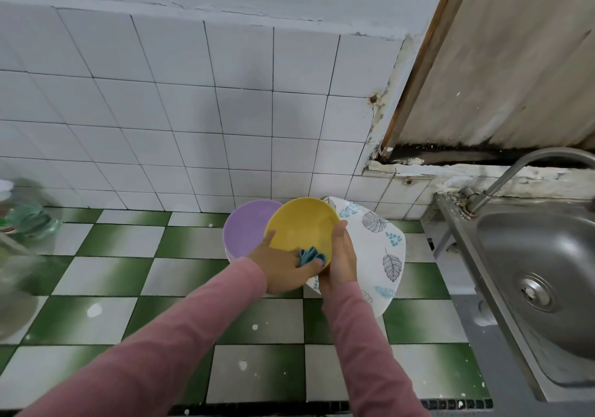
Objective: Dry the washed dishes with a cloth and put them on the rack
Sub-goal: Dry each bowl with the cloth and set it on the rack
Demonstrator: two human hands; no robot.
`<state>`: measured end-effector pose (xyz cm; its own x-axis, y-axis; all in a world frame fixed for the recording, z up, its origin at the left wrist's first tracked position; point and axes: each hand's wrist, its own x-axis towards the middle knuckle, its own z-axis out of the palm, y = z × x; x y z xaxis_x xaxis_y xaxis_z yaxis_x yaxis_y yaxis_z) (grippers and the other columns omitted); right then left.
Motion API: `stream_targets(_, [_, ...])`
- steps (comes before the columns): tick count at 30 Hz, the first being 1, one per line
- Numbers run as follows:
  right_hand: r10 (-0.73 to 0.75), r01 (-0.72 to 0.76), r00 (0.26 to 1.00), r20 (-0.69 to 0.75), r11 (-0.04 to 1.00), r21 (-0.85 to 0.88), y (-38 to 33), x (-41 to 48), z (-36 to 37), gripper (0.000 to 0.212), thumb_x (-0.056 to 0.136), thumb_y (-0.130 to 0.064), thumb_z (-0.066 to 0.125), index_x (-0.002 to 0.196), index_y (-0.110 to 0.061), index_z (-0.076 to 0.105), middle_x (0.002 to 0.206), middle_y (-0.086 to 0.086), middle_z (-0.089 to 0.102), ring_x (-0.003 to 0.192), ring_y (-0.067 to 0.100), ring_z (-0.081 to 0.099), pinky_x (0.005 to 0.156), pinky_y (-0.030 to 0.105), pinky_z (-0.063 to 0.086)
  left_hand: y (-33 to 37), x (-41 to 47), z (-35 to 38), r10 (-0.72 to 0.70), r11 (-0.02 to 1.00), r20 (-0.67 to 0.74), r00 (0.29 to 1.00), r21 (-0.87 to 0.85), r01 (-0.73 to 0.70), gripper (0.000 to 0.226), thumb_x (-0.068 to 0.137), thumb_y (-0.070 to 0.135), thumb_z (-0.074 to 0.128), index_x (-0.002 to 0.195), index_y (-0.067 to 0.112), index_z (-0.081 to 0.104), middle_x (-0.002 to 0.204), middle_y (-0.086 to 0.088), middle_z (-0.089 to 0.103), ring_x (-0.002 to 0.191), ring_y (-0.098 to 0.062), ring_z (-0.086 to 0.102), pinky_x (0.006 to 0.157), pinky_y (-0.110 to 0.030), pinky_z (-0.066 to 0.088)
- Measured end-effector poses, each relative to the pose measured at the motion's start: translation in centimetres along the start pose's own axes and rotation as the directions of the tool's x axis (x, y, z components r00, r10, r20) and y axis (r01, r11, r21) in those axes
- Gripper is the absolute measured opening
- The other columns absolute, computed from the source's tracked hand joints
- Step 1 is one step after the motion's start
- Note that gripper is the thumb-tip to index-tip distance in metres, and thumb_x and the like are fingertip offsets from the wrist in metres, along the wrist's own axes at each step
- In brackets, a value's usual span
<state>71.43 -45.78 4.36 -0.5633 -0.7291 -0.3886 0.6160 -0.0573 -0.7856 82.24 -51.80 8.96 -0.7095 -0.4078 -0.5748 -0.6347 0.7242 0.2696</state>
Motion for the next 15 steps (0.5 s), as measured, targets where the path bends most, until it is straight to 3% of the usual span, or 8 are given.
stream_targets(2, [0.012, -0.013, 1.000, -0.022, 0.999, -0.039, 0.1, 0.0, 0.0, 0.074, 0.067, -0.070, 0.057, 0.131, -0.032, 0.054, 0.140, 0.002, 0.056, 0.121, 0.027, 0.058, 0.102, 0.051, 0.049, 0.6, -0.6, 0.1, 0.042, 0.989, 0.015, 0.999, -0.141, -0.040, 0.056, 0.099, 0.065, 0.014, 0.132, 0.037, 0.049, 0.118, -0.004, 0.068, 0.125, -0.020, 0.051, 0.121, -0.042, 0.001])
stream_targets(4, [0.048, -0.049, 0.997, -0.053, 0.998, -0.029, 0.0, 0.1, -0.3, 0.080, 0.068, -0.072, 0.057, 0.136, -0.030, 0.052, 0.140, 0.003, 0.055, 0.110, 0.025, 0.064, 0.085, 0.045, 0.059, 0.5, -0.8, 0.2, 0.080, 0.984, -0.034, 0.996, -0.156, -0.084, 0.039, 0.097, 0.063, 0.036, 0.092, 0.027, 0.052, 0.084, -0.001, 0.064, 0.087, -0.020, 0.056, 0.096, -0.031, 0.038])
stream_targets(6, [0.080, -0.081, 0.993, -0.082, 0.997, -0.002, 0.1, 0.3, -0.4, 0.099, 0.062, -0.081, 0.063, 0.141, -0.023, 0.050, 0.137, 0.009, 0.058, 0.096, 0.023, 0.069, 0.062, 0.033, 0.060, 0.0, -0.9, 0.0, 0.119, 0.988, -0.077, 0.990, -0.086, -0.126, 0.034, 0.097, 0.051, 0.049, 0.085, 0.019, 0.048, 0.082, -0.003, 0.058, 0.071, -0.017, 0.048, 0.069, -0.029, 0.039])
stream_targets(7, [0.094, -0.094, 0.991, -0.091, 0.996, 0.005, 0.0, 0.4, -0.6, 0.104, 0.057, -0.085, 0.067, 0.139, -0.022, 0.051, 0.131, 0.011, 0.061, 0.093, 0.022, 0.070, 0.059, 0.031, 0.059, -0.3, -1.0, -0.2, 0.134, 0.984, -0.079, 0.988, -0.105, -0.142, 0.031, 0.098, 0.046, 0.050, 0.084, 0.018, 0.047, 0.080, -0.002, 0.055, 0.067, -0.015, 0.045, 0.064, -0.028, 0.037])
stream_targets(9, [0.098, -0.094, 0.990, -0.102, 0.994, 0.048, -0.4, 0.2, -0.5, 0.090, 0.061, -0.079, 0.069, 0.128, -0.021, 0.054, 0.110, 0.010, 0.070, 0.083, 0.020, 0.073, 0.056, 0.031, 0.059, -1.0, -0.8, -0.8, 0.141, 0.957, -0.074, 0.987, -0.244, -0.155, 0.030, 0.100, 0.041, 0.050, 0.087, 0.014, 0.050, 0.078, 0.000, 0.052, 0.067, -0.013, 0.044, 0.064, -0.025, 0.036])
stream_targets(11, [0.117, -0.114, 0.992, -0.039, 0.991, 0.072, -0.5, -0.2, -0.4, 0.101, 0.049, -0.080, 0.074, 0.128, -0.020, 0.053, 0.104, 0.012, 0.073, 0.085, 0.023, 0.075, 0.065, 0.040, 0.061, -1.5, -1.1, -1.4, 0.128, 0.894, -0.103, 0.986, -0.418, -0.160, 0.029, 0.100, 0.038, 0.051, 0.098, 0.010, 0.059, 0.085, -0.001, 0.058, 0.074, -0.013, 0.050, 0.070, -0.024, 0.041])
stream_targets(13, [0.123, -0.123, 0.992, -0.015, 0.992, 0.002, -0.2, -0.2, -0.2, 0.123, 0.038, -0.087, 0.076, 0.138, -0.020, 0.051, 0.122, 0.014, 0.069, 0.105, 0.030, 0.070, 0.089, 0.055, 0.055, -1.6, -1.4, -1.9, 0.066, 0.801, -0.211, 0.975, -0.572, -0.178, 0.023, 0.101, 0.034, 0.051, 0.106, 0.015, 0.062, 0.094, 0.000, 0.063, 0.080, -0.010, 0.055, 0.072, -0.017, 0.044])
stream_targets(15, [0.061, -0.061, 0.998, 0.023, 0.998, -0.014, 0.1, -0.1, -0.2, 0.117, 0.048, -0.088, 0.072, 0.142, -0.023, 0.050, 0.132, 0.011, 0.064, 0.119, 0.033, 0.063, 0.103, 0.058, 0.046, -0.7, -1.6, -1.8, -0.085, 0.615, -0.389, 0.918, -0.745, -0.259, 0.012, 0.102, 0.031, 0.050, 0.103, 0.026, 0.060, 0.095, 0.003, 0.066, 0.083, -0.005, 0.059, 0.070, -0.011, 0.045])
